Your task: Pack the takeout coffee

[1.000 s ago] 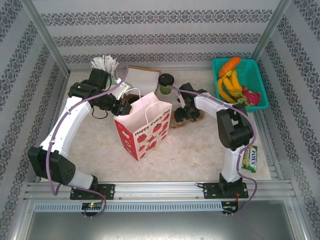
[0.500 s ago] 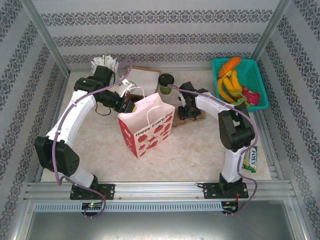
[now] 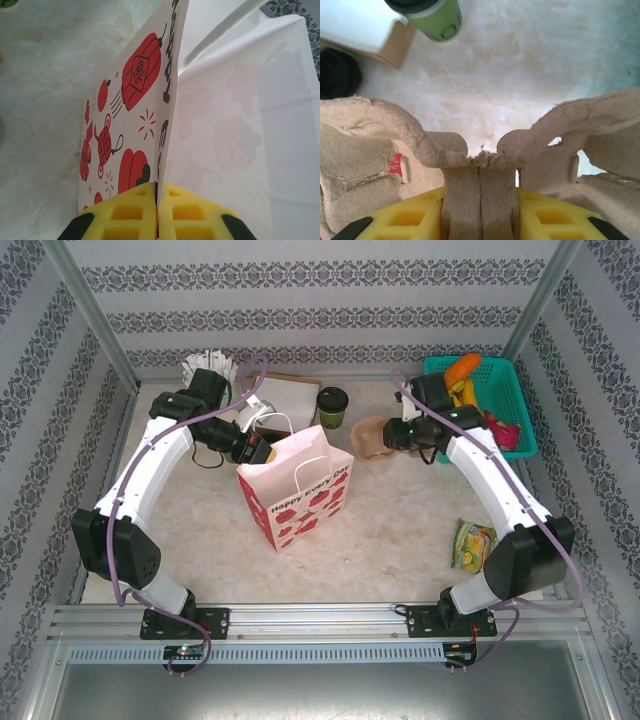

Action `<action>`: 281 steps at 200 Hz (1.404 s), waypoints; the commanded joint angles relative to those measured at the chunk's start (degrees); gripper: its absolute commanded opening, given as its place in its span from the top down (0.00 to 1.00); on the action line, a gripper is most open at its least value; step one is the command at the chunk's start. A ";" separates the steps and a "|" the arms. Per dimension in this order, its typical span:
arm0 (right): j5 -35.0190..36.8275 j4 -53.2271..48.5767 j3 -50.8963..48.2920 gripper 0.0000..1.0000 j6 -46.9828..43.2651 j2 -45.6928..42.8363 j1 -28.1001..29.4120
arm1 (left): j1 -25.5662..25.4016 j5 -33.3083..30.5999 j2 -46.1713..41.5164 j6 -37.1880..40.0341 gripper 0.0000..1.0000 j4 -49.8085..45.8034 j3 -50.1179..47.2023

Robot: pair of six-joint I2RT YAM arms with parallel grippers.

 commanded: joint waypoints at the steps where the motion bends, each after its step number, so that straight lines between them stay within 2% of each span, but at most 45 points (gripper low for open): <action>1: -9.48 -2.84 4.88 0.65 4.22 -2.22 0.12 | -0.62 2.89 0.71 1.81 0.91 -1.60 1.87; 35: -22.66 0.45 11.55 0.65 12.19 -2.81 1.05 | -0.54 3.73 0.92 1.83 0.91 -1.39 1.64; 68: -29.77 3.01 17.08 0.64 15.39 -1.10 5.64 | -0.60 4.90 1.26 1.58 0.91 -0.91 1.56; 99: -36.94 9.41 17.30 0.64 20.99 0.45 9.12 | -1.27 3.28 1.96 0.59 0.90 -0.37 1.30; 142: -41.03 12.50 15.18 0.64 22.76 0.34 12.97 | -2.03 2.25 3.27 0.73 0.90 -1.21 1.84; 164: -41.11 12.91 11.82 0.64 24.04 0.65 13.21 | -2.09 2.48 3.32 0.74 0.90 -0.92 1.58; 198: -44.94 18.34 7.68 0.63 29.18 1.30 13.68 | -2.06 2.50 3.77 0.42 0.89 -0.68 1.54; 281: -45.20 17.87 7.63 0.63 30.29 0.38 15.92 | -2.06 1.10 4.09 0.64 0.88 -1.28 1.56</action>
